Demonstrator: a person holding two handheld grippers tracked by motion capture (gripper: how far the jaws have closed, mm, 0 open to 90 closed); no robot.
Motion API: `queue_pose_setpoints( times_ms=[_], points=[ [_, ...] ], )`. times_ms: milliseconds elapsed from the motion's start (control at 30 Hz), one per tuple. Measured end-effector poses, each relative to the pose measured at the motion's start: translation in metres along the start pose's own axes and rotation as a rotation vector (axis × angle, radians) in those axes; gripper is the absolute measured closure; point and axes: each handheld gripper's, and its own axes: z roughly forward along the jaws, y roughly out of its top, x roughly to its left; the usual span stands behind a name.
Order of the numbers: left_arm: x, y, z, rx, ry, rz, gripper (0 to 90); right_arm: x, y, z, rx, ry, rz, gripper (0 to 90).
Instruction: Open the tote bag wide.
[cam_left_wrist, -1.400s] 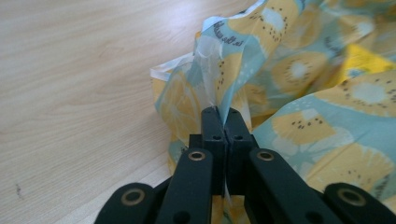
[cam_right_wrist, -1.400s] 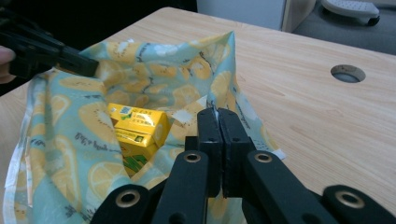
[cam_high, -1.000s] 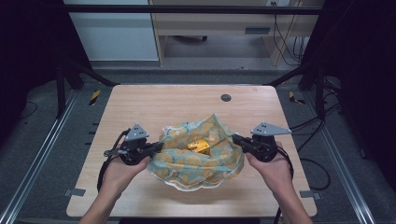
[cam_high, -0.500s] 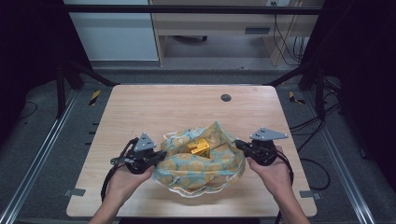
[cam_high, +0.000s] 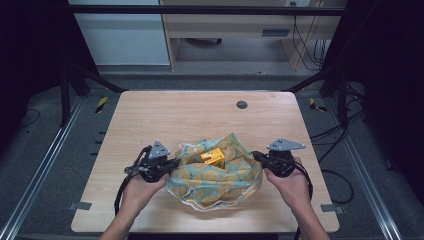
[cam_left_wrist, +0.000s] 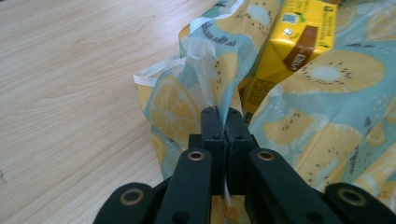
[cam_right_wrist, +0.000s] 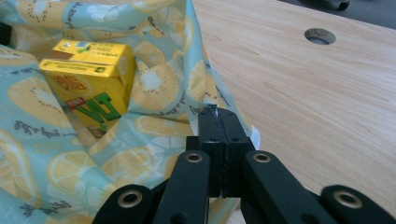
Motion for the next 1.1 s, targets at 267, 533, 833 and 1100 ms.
queue_pose_setpoints(
  times_ms=[267,533,833,1100],
  points=[
    [0.009,-0.002,0.013,0.017,0.022,-0.027,89.2,-0.005,-0.002,0.012,0.015,-0.006,0.020,90.0],
    [0.019,-0.009,0.025,0.058,0.036,-0.051,89.1,-0.008,-0.007,0.020,0.048,-0.012,0.030,90.0],
    [0.025,-0.018,0.032,0.098,0.038,-0.059,88.6,-0.012,-0.012,0.024,0.090,-0.021,0.031,90.0],
    [0.025,-0.023,0.033,0.100,0.046,-0.045,88.2,-0.015,-0.022,0.025,0.119,-0.022,0.037,90.0]
  ],
)
